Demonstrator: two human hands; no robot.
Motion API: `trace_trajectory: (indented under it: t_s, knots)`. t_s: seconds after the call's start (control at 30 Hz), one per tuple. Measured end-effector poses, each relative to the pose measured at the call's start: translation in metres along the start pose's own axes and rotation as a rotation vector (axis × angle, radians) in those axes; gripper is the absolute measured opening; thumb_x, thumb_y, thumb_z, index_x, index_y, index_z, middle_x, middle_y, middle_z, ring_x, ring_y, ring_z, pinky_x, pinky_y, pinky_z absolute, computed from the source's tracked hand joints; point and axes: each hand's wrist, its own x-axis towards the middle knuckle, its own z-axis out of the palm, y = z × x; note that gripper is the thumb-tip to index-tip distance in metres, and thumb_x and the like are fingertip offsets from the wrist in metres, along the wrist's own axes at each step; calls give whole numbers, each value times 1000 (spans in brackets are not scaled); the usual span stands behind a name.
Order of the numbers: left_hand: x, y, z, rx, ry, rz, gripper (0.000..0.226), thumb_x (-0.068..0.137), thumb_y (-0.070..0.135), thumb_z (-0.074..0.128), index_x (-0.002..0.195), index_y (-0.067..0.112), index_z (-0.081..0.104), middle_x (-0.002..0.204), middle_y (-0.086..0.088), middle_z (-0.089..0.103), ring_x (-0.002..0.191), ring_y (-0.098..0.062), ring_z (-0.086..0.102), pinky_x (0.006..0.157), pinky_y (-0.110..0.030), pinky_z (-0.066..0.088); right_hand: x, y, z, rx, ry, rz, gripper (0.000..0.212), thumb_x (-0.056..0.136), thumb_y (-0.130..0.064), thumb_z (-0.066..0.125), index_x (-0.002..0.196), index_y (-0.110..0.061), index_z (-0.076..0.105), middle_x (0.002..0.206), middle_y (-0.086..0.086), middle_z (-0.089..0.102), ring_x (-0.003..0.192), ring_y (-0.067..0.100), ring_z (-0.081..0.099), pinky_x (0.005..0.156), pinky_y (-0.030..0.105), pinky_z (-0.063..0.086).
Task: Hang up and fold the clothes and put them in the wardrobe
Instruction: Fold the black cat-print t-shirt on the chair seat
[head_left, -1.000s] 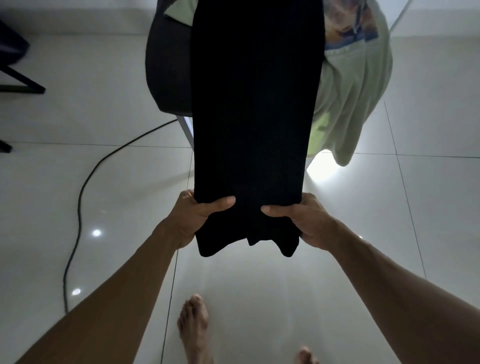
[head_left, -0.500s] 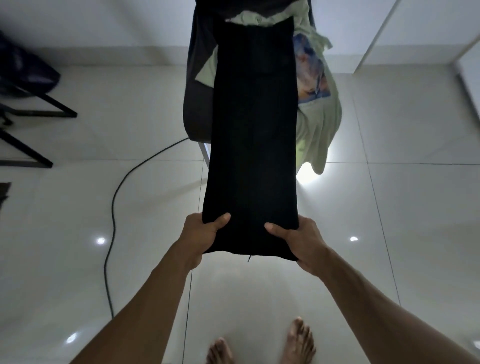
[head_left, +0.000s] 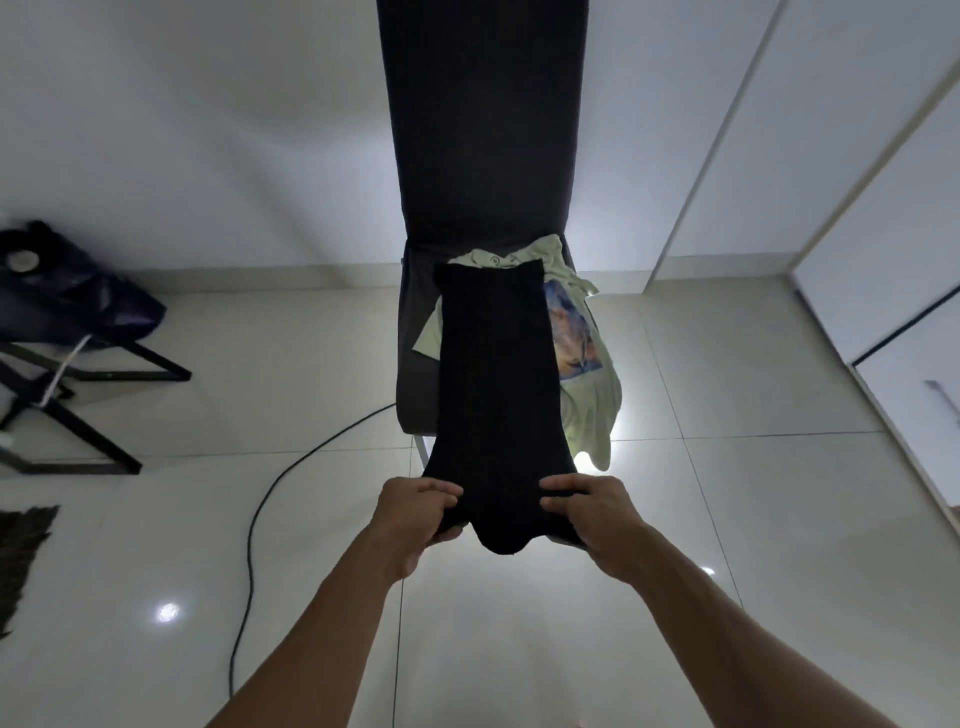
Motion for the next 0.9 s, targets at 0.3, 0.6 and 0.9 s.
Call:
trace_trajectory:
  t_s: [0.3, 0.6, 0.9]
  knots:
    - [38, 108, 1, -138, -50, -97, 13, 90, -7, 61, 99, -15, 66, 97, -26, 69, 76, -29, 68, 74, -33, 62, 38, -105, -2, 58, -72, 93, 30, 85, 12, 64, 113, 4, 59, 114, 26, 64, 88, 32, 73, 64, 32, 60]
    - [194, 235, 26, -182, -63, -218, 18, 97, -2, 53, 111, -10, 61, 108, -22, 61, 73, -20, 64, 45, -22, 54, 200, -230, 1, 213, -165, 286, 53, 87, 15, 62, 132, -9, 50, 119, 27, 60, 78, 30, 75, 52, 31, 61]
    - [348, 293, 47, -180, 50, -319, 26, 94, 11, 64, 117, -2, 61, 113, -23, 64, 72, -23, 65, 47, -25, 54, 355, -295, 21, 114, -136, 358, 33, 93, 13, 53, 125, 5, 57, 123, 28, 63, 82, 32, 73, 45, 28, 57]
